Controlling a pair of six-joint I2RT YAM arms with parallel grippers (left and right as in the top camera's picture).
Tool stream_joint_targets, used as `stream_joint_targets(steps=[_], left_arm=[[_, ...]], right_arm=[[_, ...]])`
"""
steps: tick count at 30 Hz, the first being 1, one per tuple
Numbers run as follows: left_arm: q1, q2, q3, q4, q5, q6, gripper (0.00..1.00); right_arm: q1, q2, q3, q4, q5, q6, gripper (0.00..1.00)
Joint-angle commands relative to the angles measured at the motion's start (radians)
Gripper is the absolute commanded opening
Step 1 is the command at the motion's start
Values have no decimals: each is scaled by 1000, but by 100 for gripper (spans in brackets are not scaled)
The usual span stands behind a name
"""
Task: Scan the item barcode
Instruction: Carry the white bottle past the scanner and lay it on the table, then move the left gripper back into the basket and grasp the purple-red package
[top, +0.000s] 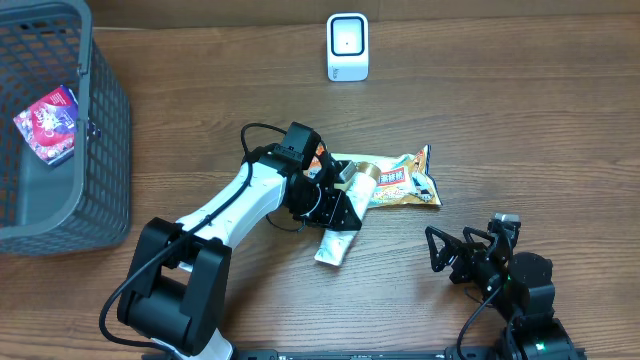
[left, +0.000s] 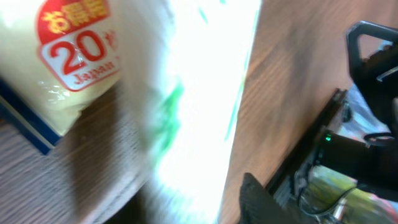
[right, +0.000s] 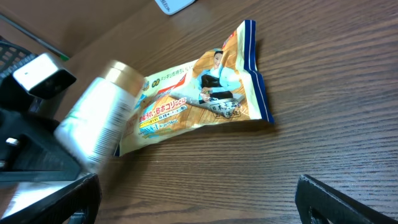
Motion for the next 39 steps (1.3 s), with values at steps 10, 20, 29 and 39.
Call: stream_joint_targets(steps=[10,20,29,39], left_arm=[[8,-41,92,-93,-382,-55,81],[118,-186,786,-523,-785,-169,100],[630,-185,1138,-630,-862,-280,100],[985,-118,893,-426,-869,-404,100]], right_arm=[[4,-3,18,1,10,-3,100],[4,-3,18,-3,10,-3,100],[4,-3,18,-3,9,-3,100],[4,-3,18,-14,9,-3,100]])
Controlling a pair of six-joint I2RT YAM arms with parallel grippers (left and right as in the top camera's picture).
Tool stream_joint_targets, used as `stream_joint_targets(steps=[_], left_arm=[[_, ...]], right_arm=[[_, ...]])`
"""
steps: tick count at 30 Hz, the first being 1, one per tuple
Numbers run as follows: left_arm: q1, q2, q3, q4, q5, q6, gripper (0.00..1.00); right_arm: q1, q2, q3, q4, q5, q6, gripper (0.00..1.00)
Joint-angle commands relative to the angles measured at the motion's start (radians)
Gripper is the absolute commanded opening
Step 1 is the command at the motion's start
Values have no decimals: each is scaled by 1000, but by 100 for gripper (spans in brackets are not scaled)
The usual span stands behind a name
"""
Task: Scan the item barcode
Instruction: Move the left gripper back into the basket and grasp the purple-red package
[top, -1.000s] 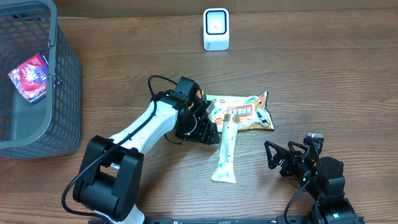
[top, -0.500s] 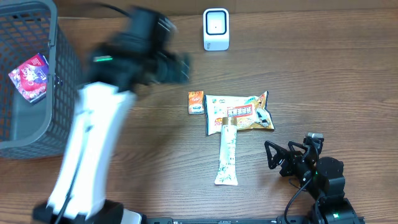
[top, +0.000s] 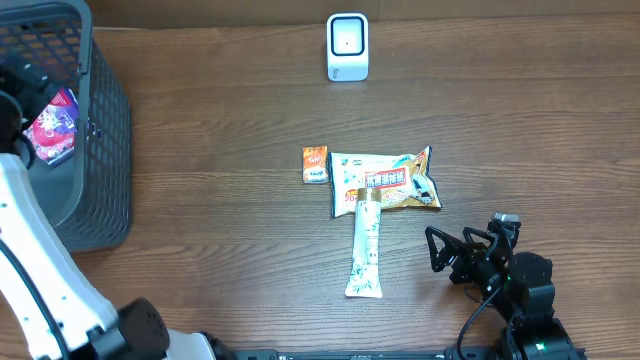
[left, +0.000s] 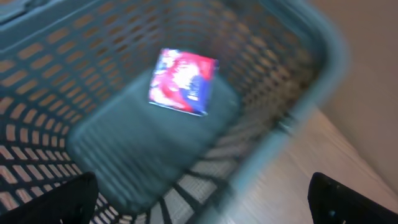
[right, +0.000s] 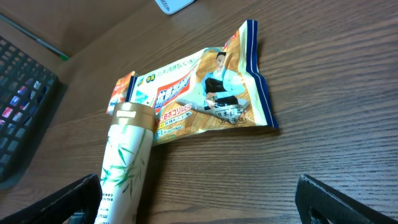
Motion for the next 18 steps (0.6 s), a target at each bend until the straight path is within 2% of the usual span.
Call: stream_joint_targets(steps=[1,7,12,15,18], left_arm=[[60,16,-153,135,-15,-66,100],[73,16,-397,430,-40,-69,100],[74,21,-626,739,-46,-79,100],[74,55,-719,900,-45,-78,99],[74,127,-737,974,-45,-79,100]], right_arm=[[4,-3,18,-11,9,-3,100],[4,-3,18,-14,10,-3,100],[4,-3,18,-23,10,-3,100],[4,-3,18,-26,10,-3,100],[4,3,18,-28,10,-4,100]])
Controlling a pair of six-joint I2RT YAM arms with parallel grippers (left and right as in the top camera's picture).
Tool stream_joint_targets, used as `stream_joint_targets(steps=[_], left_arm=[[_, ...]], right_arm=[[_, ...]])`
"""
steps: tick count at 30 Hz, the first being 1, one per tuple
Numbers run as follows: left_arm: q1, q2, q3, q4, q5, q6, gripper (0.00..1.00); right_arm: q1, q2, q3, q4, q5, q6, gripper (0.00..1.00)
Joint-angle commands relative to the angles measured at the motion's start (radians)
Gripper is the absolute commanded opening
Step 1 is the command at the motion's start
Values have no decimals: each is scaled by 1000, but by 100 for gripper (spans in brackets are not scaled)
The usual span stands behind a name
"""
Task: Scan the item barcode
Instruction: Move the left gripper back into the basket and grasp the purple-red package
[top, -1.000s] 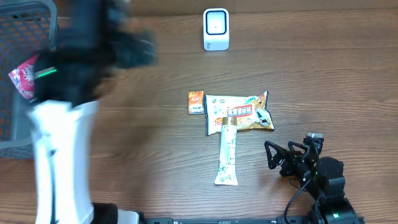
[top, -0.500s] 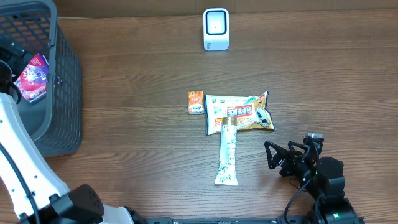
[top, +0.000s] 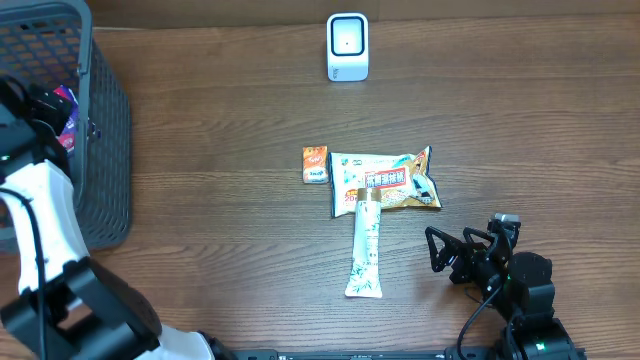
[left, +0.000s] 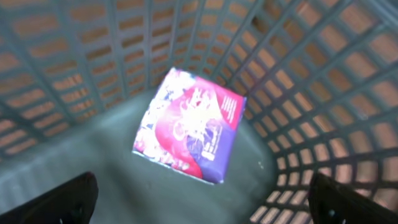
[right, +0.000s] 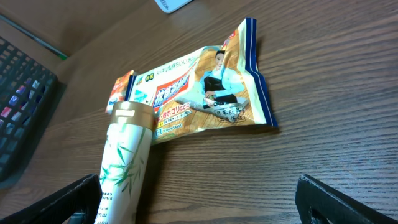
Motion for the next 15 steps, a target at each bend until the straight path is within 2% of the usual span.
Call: stream_joint_targets(steps=[1,8,15], left_arm=[[0,96,-26,59,-14,-16,100],[6,234,-25,161,11,-29,100],[81,321,-25,206,109,-145,100]], right_arm=[[4,10,14,-14,10,-3,100],[4,62,14,-12,9,2,100],[4,68,14,-12,9,2,100]])
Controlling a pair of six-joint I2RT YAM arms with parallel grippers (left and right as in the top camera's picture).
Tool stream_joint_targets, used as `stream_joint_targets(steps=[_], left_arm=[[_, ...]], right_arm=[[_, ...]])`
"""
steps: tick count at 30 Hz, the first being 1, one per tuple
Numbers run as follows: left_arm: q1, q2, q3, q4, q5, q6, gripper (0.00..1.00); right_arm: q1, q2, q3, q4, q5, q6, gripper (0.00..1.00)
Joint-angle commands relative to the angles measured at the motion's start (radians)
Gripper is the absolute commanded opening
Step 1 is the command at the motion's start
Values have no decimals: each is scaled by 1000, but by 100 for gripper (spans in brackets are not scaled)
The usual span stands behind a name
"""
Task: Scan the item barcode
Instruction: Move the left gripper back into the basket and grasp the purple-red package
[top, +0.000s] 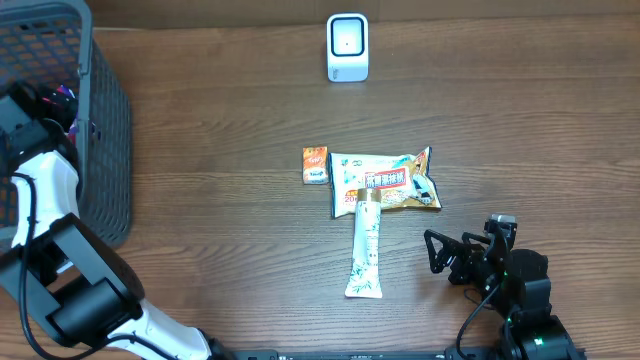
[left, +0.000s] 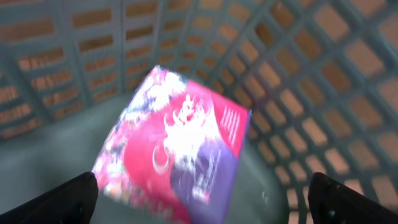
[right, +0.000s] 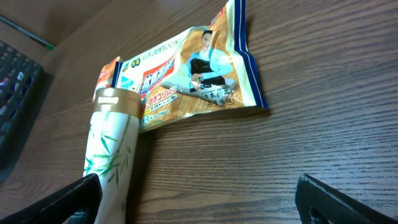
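Observation:
A pink and purple packet (left: 180, 140) lies on the floor of the grey basket (left: 292, 68). My left gripper (left: 199, 211) is open just above it, its fingertips (left: 65, 199) standing wide to either side. In the overhead view the left gripper (top: 52, 103) is inside the basket (top: 108, 150) and hides most of the packet. The white scanner (top: 347, 47) stands at the back centre. My right gripper (top: 455, 255) rests open near the front right, with nothing between its fingers (right: 351, 199).
At the table's centre lie a snack bag (top: 385, 182), a small orange box (top: 316, 164) and a white tube (top: 366, 245) with a gold cap. The right wrist view shows the bag (right: 186, 74) and tube (right: 109, 149) in front of the right gripper.
My left gripper has come closer to the pink packet in the basket, which now fills more of its view. The right wrist view has shifted slightly. Both grippers are still open.
My left gripper was at the white tube beside the snack bag in the centre. Then the tube lay free below the bag and the left gripper was open over the basket. It then hung above the pink packet, and now is closer to it.

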Motion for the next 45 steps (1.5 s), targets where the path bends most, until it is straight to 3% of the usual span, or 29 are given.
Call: stream_joint_targets(steps=[1,9,20,31,36,45], left_arm=[[68,123,-38,-14,76,-88,100],[150,123,4,-40,107,-66,100],[146,127,4,-16,75,-37,100],[144,127,29,5,182,-36,100],[132,127,69,-45,133,-36,100],[127,155,72,-5,116,-45,100]], right_arm=[[4,1,13,-11,8,1,100],[4,2,13,-12,8,0,100],[4,5,13,-12,8,1,100],[4,40,13,-10,8,20,100],[4,40,13,-2,9,19,100],[4,40,13,-3,9,19,100]])
